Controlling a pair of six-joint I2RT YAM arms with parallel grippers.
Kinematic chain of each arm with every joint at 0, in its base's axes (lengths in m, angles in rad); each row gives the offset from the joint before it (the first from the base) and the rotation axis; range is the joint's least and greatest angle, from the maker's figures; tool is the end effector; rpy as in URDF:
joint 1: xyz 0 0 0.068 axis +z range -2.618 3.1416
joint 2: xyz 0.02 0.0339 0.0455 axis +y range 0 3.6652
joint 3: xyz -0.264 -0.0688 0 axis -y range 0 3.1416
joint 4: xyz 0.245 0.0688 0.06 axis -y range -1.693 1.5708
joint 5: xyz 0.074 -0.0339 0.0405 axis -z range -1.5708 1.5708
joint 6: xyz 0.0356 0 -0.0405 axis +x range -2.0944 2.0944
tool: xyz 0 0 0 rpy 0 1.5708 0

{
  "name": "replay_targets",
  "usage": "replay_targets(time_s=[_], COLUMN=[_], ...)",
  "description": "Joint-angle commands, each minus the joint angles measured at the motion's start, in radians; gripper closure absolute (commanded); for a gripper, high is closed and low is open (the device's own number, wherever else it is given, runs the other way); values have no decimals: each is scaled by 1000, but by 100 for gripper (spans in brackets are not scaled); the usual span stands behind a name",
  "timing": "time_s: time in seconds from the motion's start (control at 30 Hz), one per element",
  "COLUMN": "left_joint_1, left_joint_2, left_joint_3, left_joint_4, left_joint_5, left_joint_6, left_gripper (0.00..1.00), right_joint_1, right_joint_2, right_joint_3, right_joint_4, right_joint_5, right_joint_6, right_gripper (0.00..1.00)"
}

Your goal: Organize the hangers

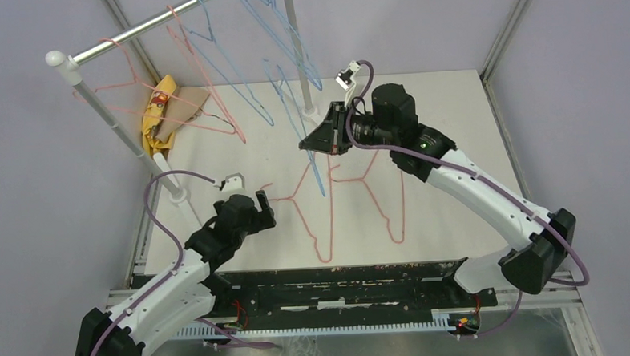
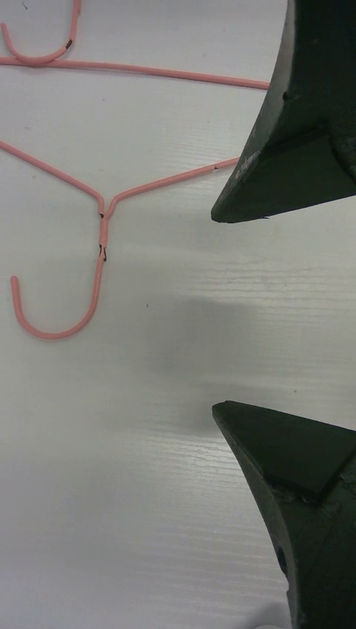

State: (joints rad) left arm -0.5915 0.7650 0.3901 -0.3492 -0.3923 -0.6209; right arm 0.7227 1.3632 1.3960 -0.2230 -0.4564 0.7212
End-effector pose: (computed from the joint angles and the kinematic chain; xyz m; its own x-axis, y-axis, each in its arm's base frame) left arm 0.1401 -0.0777 0.1916 -0.6087 -0.2387 -0.7566 -0.0942 0.9687 -0.2298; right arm 0.2240 0.2185 0.4198 -0.7128 0.1616 -0.6825 -0.5960 0.3732 0.7110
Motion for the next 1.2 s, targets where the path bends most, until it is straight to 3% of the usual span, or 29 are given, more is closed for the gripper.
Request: replay_targets(time_s=[0.0, 0.2, 0.63, 1.0, 1.17], left_joint_1=[-6, -5, -5, -5, -5], left_joint_2=[-19, -19, -25, -31, -36], left_joint_3=[37, 34, 36, 33, 32], left_joint_4=[4, 8, 8, 3, 3], left_joint_5=[-23, -26, -36, -30, -27], left_joint_6=[-43, -40, -36, -37, -40], left_gripper=[3, 3, 3, 3, 3], right_joint_1=[-34, -46, -50, -65, -86], right_joint_2=[61, 167, 537, 880, 947], right_joint_3=[121, 249, 696, 1141, 1194], right_joint_4=[184, 253, 359, 283, 261], right_joint_5=[-124, -158, -219, -175, -136], right_joint_6=[126, 158, 261, 289, 291], right_gripper=[99, 99, 99, 99, 99])
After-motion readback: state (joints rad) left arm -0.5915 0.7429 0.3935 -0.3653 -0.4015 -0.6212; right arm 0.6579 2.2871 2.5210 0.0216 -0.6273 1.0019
